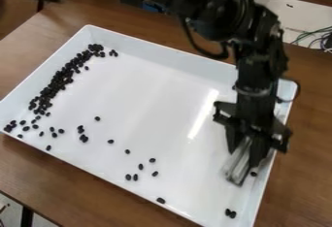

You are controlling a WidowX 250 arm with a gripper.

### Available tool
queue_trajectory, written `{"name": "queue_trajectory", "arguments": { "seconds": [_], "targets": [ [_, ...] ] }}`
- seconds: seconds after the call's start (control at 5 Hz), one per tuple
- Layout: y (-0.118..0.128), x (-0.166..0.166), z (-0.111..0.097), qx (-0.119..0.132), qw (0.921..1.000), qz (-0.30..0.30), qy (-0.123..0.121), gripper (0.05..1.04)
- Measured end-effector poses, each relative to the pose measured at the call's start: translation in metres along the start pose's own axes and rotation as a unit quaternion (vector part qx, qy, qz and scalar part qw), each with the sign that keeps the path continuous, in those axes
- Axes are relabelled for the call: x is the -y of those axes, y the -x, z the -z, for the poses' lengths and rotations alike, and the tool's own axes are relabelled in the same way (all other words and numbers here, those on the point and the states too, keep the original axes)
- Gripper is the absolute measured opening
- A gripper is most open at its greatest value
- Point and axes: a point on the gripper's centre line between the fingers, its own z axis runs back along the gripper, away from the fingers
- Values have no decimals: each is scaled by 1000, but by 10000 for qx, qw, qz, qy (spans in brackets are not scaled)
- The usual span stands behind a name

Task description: Sweep into pile

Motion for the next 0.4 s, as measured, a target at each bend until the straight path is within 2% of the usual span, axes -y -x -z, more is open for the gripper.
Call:
{"name": "queue_trajectory", "arguments": {
  "seconds": [0.2,0.4],
  "targets": [
    [-9,-12,-9,156,9997,-179,88,353],
    [-7,-47,-19,604,9966,-515,239,353]
  ]
}}
